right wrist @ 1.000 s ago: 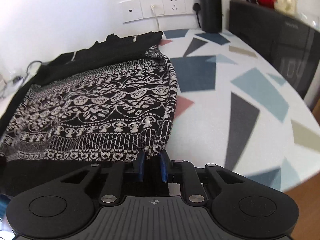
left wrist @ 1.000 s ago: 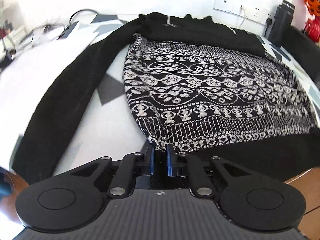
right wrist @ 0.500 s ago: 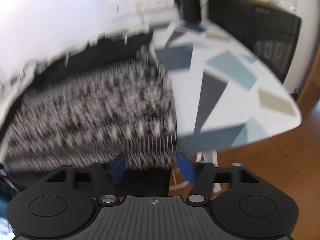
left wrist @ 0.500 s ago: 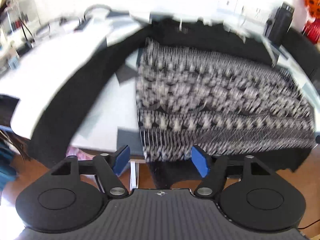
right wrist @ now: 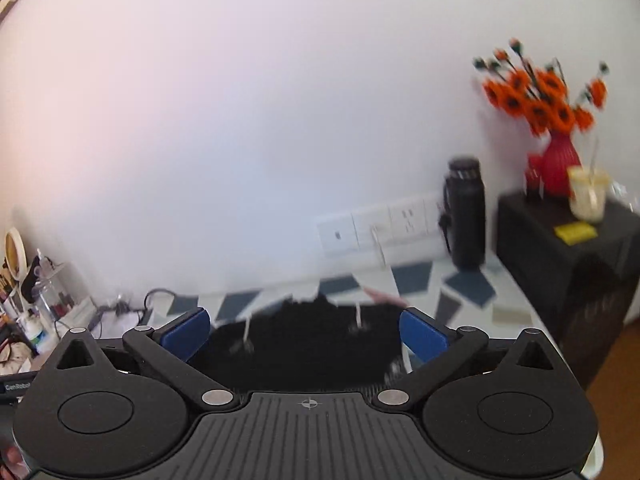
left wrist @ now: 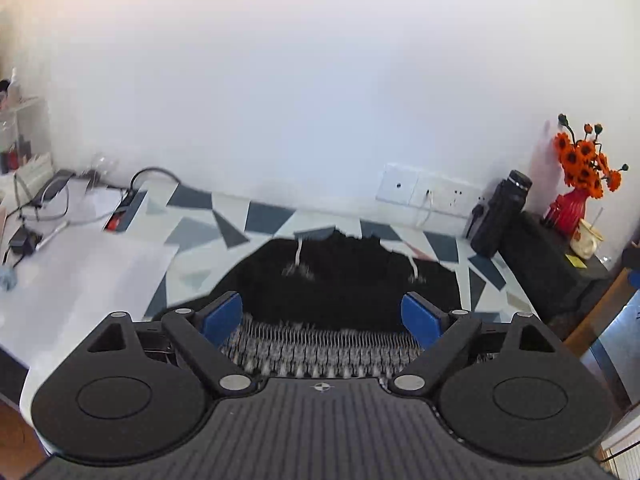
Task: Fold clothes
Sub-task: 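Lower both grippers onto the sweater side edge and close them on it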
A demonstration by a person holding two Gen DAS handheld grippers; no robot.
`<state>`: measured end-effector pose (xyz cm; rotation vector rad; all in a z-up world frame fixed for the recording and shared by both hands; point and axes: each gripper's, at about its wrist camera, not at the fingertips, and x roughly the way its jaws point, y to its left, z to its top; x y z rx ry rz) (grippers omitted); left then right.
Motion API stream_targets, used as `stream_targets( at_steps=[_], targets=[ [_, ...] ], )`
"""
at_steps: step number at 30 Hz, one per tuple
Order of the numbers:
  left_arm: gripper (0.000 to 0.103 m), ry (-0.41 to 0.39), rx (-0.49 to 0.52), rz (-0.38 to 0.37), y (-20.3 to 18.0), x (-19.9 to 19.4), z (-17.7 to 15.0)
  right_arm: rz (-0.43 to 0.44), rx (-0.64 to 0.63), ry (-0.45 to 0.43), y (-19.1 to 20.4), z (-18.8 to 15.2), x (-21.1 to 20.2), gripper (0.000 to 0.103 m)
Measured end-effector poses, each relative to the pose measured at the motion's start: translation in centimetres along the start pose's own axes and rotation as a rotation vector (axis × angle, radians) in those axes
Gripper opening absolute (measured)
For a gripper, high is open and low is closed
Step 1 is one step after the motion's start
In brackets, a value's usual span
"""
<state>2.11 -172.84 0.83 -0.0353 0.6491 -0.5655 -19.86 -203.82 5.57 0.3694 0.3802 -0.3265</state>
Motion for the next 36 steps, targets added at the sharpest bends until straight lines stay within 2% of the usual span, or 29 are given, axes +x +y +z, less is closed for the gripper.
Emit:
stream_targets(
  at_steps=[3, 6, 9, 13, 15, 17, 19, 21, 23, 27, 32, 35, 36],
  targets=[
    [0.089, 0.003, 0.025, 0.021, -0.5, 2.8, 1.7, -0.027, -0.050, -0.023, 2.1, 2.7, 3.6, 0.102],
    [0.089, 0.043, 0.051, 0.021, -0.3, 6.2, 2.2, -0.054, -0.034, 0.006, 1.5, 3.4, 8.3, 0.102],
    [0.089, 0.124, 0.049, -0.015, 1.1, 10.6, 0.1, -0.109, -0.007, 0.088, 0.2, 1.0, 13.1, 0.102],
    [0.087, 0.225, -0.065, -0.083, 3.9, 16.2, -4.7, -0.144, -0.057, 0.227, -1.3, -4.4, 19.6, 0.102],
    [0.083, 0.282, -0.114, -0.099, 4.9, 18.9, -6.5, -0.174, -0.087, 0.285, -1.8, -5.9, 22.7, 0.095],
    [0.080, 0.321, -0.136, -0.082, 5.7, 21.1, -7.5, -0.200, -0.039, 0.294, -2.7, -6.5, 25.1, 0.089],
    [0.080, 0.329, -0.158, -0.050, 6.6, 22.6, -8.1, -0.219, 0.029, 0.289, -3.7, -6.8, 27.2, 0.083],
    [0.080, 0.337, -0.182, -0.042, 7.7, 23.5, -8.1, -0.228, 0.063, 0.304, -4.5, -7.1, 29.1, 0.070],
    [0.080, 0.312, -0.179, -0.046, 8.4, 24.1, -7.8, -0.237, 0.094, 0.319, -5.3, -7.4, 30.9, 0.064],
    [0.080, 0.272, -0.167, -0.007, 9.1, 25.6, -6.8, -0.284, -0.027, 0.357, -5.3, -8.4, 34.9, 0.066],
    [0.080, 0.249, -0.199, -0.002, 9.8, 26.7, -5.6, -0.315, -0.018, 0.388, -7.0, -9.5, 38.3, 0.067],
    [0.080, 0.240, -0.135, 0.069, 9.4, 28.0, -4.8, -0.296, -0.079, 0.371, -6.9, -10.4, 38.7, 0.069],
    [0.080, 0.243, -0.129, 0.088, 9.4, 28.5, -4.8, -0.290, -0.124, 0.368, -6.6, -10.7, 38.7, 0.064]
  ],
)
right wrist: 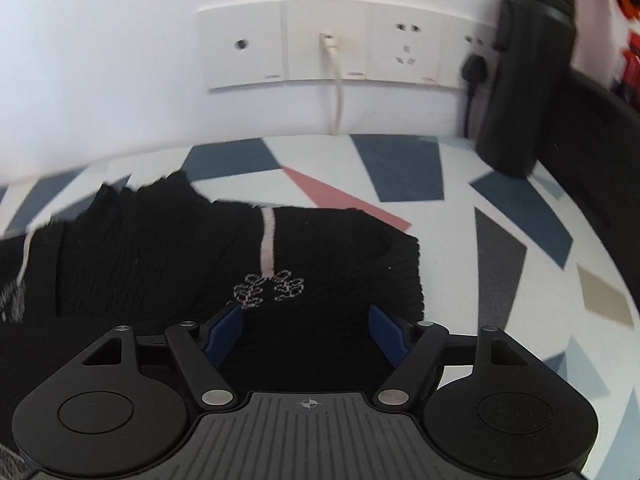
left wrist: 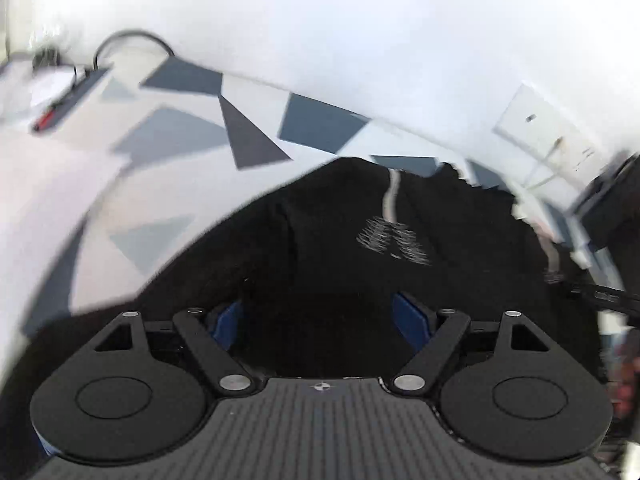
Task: Fold clothes
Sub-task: 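Lower both grippers onto the sweater side edge and close them on it, then lift the held sweater edge with both grippers and fold it over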
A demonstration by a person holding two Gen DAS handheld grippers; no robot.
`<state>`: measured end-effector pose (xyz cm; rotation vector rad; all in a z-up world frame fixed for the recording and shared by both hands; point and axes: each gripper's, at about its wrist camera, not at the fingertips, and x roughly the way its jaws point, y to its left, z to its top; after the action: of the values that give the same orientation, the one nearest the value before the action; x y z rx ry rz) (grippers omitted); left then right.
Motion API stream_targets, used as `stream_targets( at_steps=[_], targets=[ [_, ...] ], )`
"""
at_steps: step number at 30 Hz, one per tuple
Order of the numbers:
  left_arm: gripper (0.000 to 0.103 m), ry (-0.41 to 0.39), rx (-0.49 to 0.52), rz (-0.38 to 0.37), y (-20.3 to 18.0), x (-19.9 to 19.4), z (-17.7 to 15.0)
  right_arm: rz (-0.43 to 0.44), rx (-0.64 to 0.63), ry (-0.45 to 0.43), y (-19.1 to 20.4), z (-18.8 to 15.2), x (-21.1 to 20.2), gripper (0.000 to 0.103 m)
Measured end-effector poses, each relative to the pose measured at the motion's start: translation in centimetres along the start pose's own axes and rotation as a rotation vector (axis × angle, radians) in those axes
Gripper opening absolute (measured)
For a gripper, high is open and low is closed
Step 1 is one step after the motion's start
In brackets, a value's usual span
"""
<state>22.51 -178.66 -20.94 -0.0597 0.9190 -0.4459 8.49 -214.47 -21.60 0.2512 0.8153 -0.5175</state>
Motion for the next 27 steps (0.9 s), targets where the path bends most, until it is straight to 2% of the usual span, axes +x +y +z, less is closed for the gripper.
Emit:
stream_targets(
  at_steps=[1, 3, 4, 5, 6, 8, 11, 15, 18, 20, 24, 27],
  targets=[
    [0.080, -0.009, -0.002, 0.001, 0.1, 0.3, 0.2, 0.012, -0.025, -0.013, 0.2, -0.2, -0.1, 0.059],
    [0.080, -0.021, 0.003, 0.003, 0.0, 0.7, 0.6, 0.052, -0.037, -0.025, 0.0, -0.5, -0.3, 0.041],
    [0.080, -0.022, 0.011, 0.007, -0.1, 0.9, 0.7, 0.056, -0.042, -0.030, -0.1, -0.4, -0.4, 0.035],
    [0.080, -0.023, 0.026, 0.010, -0.2, 1.1, 0.8, 0.054, -0.042, -0.037, -0.4, -0.3, -0.5, 0.020],
    [0.080, -0.023, 0.042, 0.013, -0.2, 1.3, 1.0, 0.058, -0.032, -0.042, -0.9, -0.2, -0.5, 0.010],
    [0.080, -0.028, 0.070, 0.013, -0.1, 1.7, 1.1, 0.088, 0.008, -0.044, -2.1, 0.0, -0.4, 0.008],
    [0.081, -0.038, 0.082, -0.004, 0.7, 2.3, 1.9, 0.071, 0.020, -0.060, -3.2, 0.4, -0.1, 0.006],
    [0.080, -0.038, -0.015, -0.031, 2.3, 3.0, 3.4, 0.050, 0.083, -0.085, -4.5, 0.6, 0.0, 0.004],
    [0.080, -0.024, 0.018, -0.008, 1.7, 3.6, 4.0, 0.046, 0.095, -0.095, -5.0, 0.5, 0.4, 0.004],
    [0.080, -0.014, -0.012, -0.016, 1.9, 3.6, 4.3, 0.042, 0.111, -0.095, -5.2, 0.7, 0.6, 0.004],
    [0.078, 0.025, -0.131, -0.123, 3.2, 2.3, 4.8, 0.055, 0.141, -0.078, -5.4, 0.9, 0.6, 0.005],
    [0.076, 0.028, -0.042, -0.128, 2.1, 1.3, 4.4, 0.096, 0.157, -0.060, -5.9, 0.9, 0.2, 0.009]
  ],
)
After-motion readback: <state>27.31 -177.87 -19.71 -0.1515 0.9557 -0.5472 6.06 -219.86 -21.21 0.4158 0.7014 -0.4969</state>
